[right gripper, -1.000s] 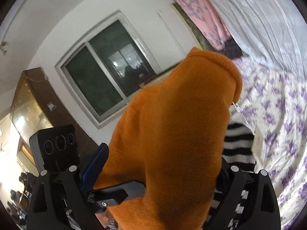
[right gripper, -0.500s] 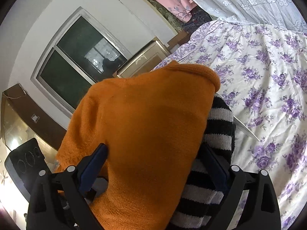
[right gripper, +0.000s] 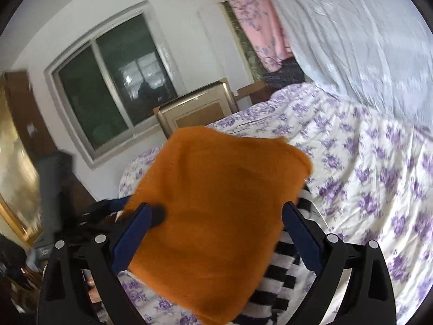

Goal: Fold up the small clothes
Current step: 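Lower the cardigan onto the folded black-and-white striped garment with both tools, then open both tools and pull them back from the stack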

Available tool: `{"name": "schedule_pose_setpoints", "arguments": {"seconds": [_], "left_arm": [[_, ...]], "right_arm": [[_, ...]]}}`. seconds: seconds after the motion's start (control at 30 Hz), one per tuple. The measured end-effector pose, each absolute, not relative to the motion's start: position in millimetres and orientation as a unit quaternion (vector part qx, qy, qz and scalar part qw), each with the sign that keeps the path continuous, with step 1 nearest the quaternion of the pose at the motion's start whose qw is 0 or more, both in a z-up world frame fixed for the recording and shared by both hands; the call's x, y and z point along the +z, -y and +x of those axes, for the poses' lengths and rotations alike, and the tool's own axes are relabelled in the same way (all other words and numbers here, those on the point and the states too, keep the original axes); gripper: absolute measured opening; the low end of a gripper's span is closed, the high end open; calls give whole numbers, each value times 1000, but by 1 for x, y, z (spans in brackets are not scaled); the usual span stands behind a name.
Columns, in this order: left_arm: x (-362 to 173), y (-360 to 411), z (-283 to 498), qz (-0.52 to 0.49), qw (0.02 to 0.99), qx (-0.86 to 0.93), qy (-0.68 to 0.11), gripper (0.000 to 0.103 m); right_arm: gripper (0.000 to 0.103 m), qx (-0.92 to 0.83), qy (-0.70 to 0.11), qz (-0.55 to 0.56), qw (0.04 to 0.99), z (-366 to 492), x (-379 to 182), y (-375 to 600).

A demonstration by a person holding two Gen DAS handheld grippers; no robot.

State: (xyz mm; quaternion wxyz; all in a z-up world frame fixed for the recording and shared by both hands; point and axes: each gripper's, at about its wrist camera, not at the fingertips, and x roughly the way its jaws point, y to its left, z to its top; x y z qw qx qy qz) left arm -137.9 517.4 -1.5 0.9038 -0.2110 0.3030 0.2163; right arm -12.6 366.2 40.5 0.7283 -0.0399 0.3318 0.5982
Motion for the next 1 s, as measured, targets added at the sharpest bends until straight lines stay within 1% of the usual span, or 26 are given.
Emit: {"name": "schedule_pose_setpoints", "arguments": {"seconds": [0.07, 0.1, 0.17, 0.27, 0.4, 0.57, 0.67, 0.73, 0.8, 0.9, 1.0], "left_arm": [[-17, -531, -141, -279, 895, 176, -299, 99], [-30, -541, -143, -320, 886, 153, -299, 99], [-42, -548, -145, -336, 887, 130, -288, 99], [-48, -553, -148, -336, 890, 127, -281, 99], [-34, -538, -143, -289, 898, 169, -284, 99], [-24, -533, -151, -294, 893, 192, -282, 99], [-6, -511, -159, -242, 894, 246, -285, 99], [8, -485, -162, -173, 896, 288, -291, 99], [18, -465, -165, -126, 894, 316, -293, 99], [29, -438, -173, -85, 887, 349, -291, 98], [37, -416, -180, -66, 878, 372, -293, 98]], "right_arm": [[98, 574, -348, -90, 735, -21, 31, -386], [100, 570, -354, -87, 737, -20, 27, -390], [100, 553, -378, -80, 738, -10, 14, -398], [100, 559, -420, -43, 714, 6, -7, -401], [100, 558, -423, -25, 714, 9, -7, -395], [100, 559, -409, -6, 721, 3, 5, -365], [100, 555, -386, -21, 737, -4, 12, -345], [100, 550, -372, -32, 747, -8, 14, -334], [100, 552, -362, -39, 750, -16, 15, -321], [100, 562, -342, -44, 752, -29, 18, -303], [100, 570, -312, -40, 759, -42, 24, -284]]}}
